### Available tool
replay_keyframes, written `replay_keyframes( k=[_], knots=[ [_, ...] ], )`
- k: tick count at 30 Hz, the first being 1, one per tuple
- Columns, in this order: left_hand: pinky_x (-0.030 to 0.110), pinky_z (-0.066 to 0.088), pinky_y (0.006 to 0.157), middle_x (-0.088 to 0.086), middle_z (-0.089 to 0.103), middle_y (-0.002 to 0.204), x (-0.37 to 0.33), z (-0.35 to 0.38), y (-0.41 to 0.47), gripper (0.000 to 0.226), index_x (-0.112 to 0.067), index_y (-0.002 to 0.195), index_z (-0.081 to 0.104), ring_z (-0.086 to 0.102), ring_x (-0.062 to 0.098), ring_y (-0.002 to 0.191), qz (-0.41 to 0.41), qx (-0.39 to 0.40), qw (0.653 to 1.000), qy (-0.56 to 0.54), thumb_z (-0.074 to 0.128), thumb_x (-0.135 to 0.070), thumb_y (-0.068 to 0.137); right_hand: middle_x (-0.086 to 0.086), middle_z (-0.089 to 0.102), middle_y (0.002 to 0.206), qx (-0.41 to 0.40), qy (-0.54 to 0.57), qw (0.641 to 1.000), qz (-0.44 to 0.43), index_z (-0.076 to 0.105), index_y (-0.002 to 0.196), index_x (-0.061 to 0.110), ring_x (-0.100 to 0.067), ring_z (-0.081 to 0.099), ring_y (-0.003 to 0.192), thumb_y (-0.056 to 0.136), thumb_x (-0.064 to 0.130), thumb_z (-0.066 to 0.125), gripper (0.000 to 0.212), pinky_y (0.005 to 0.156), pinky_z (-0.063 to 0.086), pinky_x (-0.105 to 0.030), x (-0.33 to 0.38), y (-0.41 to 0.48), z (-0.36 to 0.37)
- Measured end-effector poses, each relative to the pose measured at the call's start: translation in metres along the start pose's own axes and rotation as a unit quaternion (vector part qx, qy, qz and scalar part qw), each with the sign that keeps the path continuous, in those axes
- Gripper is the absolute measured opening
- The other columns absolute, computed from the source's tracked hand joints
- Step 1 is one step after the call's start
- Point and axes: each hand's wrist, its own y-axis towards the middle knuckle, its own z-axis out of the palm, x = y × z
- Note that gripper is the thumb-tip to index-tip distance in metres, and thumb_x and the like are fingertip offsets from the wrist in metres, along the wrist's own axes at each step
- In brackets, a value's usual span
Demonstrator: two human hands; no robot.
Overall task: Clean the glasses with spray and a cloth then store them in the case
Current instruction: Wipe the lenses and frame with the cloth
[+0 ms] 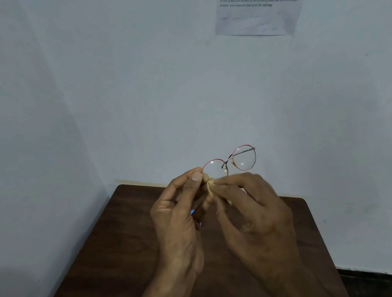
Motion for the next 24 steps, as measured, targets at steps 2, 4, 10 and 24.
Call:
replay_keyframes(
  k=[2, 4, 10, 24],
  knots=[
    [0.031, 0.064, 0.072, 0.012, 0.075, 0.084, -0.002, -0.002, 0.0, 0.008, -0.006, 0.089, 0.079, 0.073, 0.021, 0.076, 0.004, 0.002, 1.0, -0.011, 0.072, -0.005, 0.088, -0.004, 0.073, 0.107, -0.005, -0.016, 1.0, 0.014, 0.079, 0.103, 0.008, -0.025, 0.07, 0.095, 0.088, 0.004, 0.075, 0.017, 0.082, 0.057, -0.038, -0.006, 0.0, -0.003],
    [0.035, 0.064, 0.077, 0.015, 0.074, 0.086, -0.003, -0.003, -0.002, 0.008, -0.003, 0.09, 0.079, 0.073, 0.023, 0.077, 0.01, 0.008, 1.0, -0.011, 0.071, -0.005, 0.088, -0.004, 0.073, 0.107, -0.041, -0.036, 0.998, 0.042, 0.08, 0.105, 0.009, -0.025, 0.07, 0.094, 0.09, 0.004, 0.075, 0.016, 0.081, 0.057, -0.039, -0.009, 0.006, -0.003],
    [0.028, 0.062, 0.066, 0.013, 0.076, 0.087, -0.009, -0.007, -0.004, 0.007, -0.012, 0.081, 0.082, 0.074, 0.02, 0.075, 0.032, 0.014, 0.999, 0.016, 0.075, -0.009, 0.081, -0.006, 0.075, 0.109, -0.046, -0.013, 0.999, -0.004, 0.08, 0.107, 0.006, -0.026, 0.071, 0.096, 0.092, 0.004, 0.076, 0.016, 0.086, 0.057, -0.035, 0.01, 0.009, 0.005],
    [0.034, 0.064, 0.074, 0.012, 0.079, 0.089, -0.042, -0.039, 0.022, 0.021, -0.004, 0.098, 0.08, 0.078, 0.028, 0.085, 0.084, 0.044, 0.992, 0.078, 0.075, -0.015, 0.081, -0.004, 0.075, 0.108, -0.07, -0.017, 0.997, 0.035, 0.08, 0.108, 0.008, -0.022, 0.071, 0.101, 0.095, 0.009, 0.074, 0.014, 0.089, 0.058, -0.033, 0.04, 0.034, 0.037]
  ],
)
